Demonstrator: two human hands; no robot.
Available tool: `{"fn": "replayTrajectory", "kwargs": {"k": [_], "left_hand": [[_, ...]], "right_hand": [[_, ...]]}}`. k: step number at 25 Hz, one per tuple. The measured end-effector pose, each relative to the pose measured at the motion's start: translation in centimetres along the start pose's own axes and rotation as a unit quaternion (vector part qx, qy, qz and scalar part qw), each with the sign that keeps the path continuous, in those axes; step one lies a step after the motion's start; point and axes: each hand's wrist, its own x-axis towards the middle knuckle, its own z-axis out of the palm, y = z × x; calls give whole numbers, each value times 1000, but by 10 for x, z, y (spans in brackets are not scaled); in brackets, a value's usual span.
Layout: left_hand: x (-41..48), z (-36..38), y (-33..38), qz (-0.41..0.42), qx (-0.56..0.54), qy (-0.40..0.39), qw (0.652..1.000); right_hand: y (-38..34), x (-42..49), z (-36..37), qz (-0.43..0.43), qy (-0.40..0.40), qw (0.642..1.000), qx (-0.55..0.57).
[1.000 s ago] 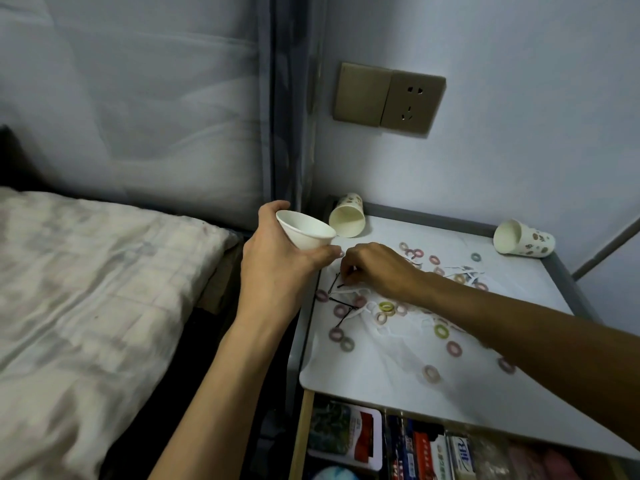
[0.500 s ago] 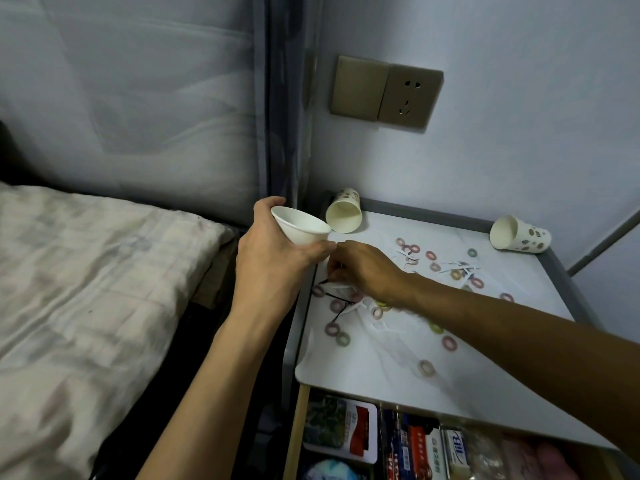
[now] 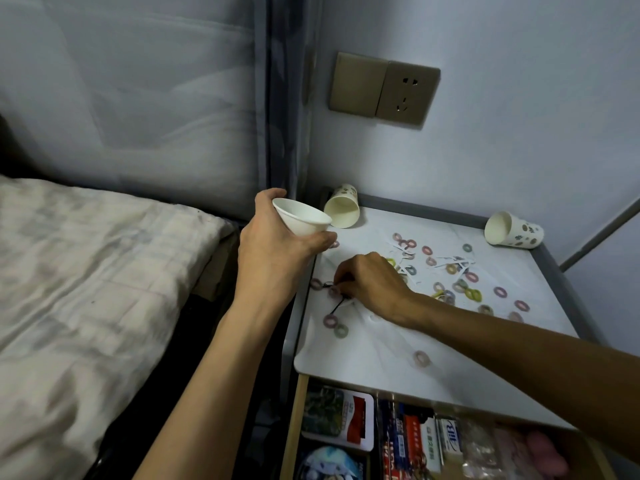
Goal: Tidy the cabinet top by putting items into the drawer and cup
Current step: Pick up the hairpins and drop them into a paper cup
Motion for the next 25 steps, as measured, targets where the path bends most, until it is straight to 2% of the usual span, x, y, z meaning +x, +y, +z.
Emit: {"fn": "replayTrajectory", "kwargs": {"k": [2, 4, 6, 8, 10, 13, 15, 17, 19, 22, 25], "left_hand": [[0, 0, 0, 0, 7, -1, 1000], [0, 0, -1, -2, 11, -2, 1000], [0, 1, -2, -4, 8, -1, 1000], [-1, 1, -1, -5, 5, -1, 1000], [-1, 0, -1, -4, 4, -2, 1000], [0, 0, -2, -1, 7, -1, 1000], [0, 1, -3, -1, 10, -3, 1000], [0, 4, -3, 0, 16, -10, 1000], [-2, 7, -2, 4, 21, -23, 999], [-5, 12, -1, 14, 29, -45, 998], [-8, 16, 2, 19, 34, -63, 997]], "right_hand": [[-3, 0, 3, 8, 13, 1000, -20], [-9, -1, 3, -27, 19, 990, -139], [-15, -3, 3, -78, 0, 965, -249], [-16, -4, 0, -82, -33, 958, -272], [-11, 0, -6, -28, -47, 975, -215], [1, 7, -24, 64, -3, 998, -25], [3, 8, -49, 74, 51, 988, 129], [-2, 6, -83, 34, 74, 967, 241], [-16, 3, -115, -33, 61, 970, 231], [-48, -2, -142, -145, 7, 984, 101], [-66, -4, -144, -198, -48, 978, 53]]}}
